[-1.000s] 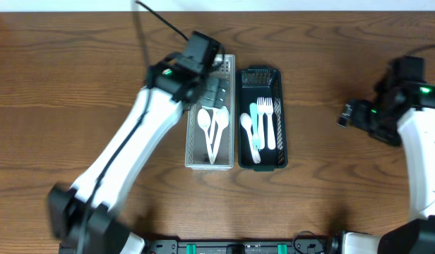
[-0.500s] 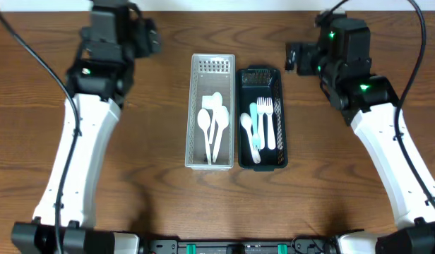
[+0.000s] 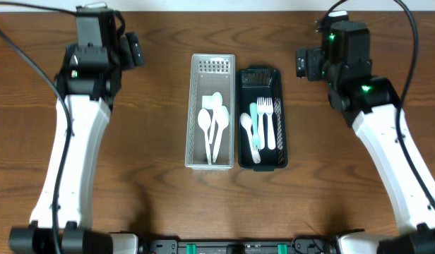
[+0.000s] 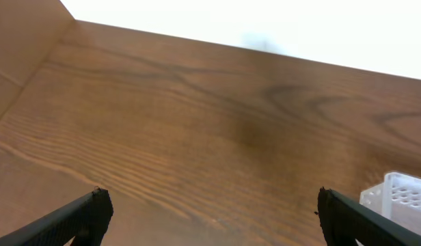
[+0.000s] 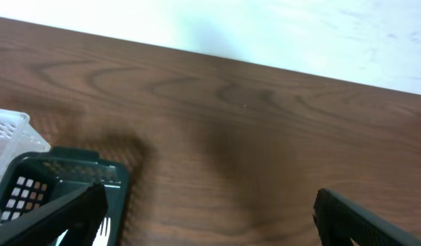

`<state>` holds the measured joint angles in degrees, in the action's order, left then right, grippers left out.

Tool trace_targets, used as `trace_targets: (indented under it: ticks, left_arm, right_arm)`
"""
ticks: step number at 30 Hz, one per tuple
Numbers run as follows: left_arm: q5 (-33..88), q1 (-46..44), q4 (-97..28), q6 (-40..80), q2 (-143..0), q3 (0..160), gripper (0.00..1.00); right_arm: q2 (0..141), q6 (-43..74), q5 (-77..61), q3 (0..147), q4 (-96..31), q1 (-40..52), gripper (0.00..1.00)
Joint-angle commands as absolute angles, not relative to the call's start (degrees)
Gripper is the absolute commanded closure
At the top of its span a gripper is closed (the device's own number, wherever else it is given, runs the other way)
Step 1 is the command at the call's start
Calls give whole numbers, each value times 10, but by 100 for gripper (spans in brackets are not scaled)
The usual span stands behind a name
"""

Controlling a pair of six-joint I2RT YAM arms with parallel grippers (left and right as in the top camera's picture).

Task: Pack container

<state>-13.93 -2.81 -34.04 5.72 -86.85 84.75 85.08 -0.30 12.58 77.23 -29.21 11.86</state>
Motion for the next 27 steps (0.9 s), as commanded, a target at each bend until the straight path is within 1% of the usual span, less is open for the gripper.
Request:
trace_targets:
  ticks: [1, 6, 10, 13, 19, 23, 27]
  left_arm:
    - [-146, -38, -304, 49, -781, 776, 2]
    - [-146, -65, -225, 49, -641, 621, 2]
    - [-146, -89, -222, 49, -516, 513, 2]
    - [-146, -108, -226, 49, -418, 446, 2]
    - [-147, -116, -299, 47, -267, 380, 2]
    - [-147, -116, -371, 47, -220, 377, 2]
    - [-147, -116, -430, 47, -217, 377, 2]
  right_arm:
    - [766, 15, 148, 736, -307, 119, 1]
    - [647, 64, 148, 616, -341, 119, 1]
    - [533, 102, 148, 518, -335, 121, 1]
    - [437, 117, 146, 450, -375, 129, 1]
    - [276, 176, 146, 352, -479, 136, 1]
    - [212, 176, 146, 333, -466, 136, 1]
    - [203, 176, 145, 333, -465, 136, 1]
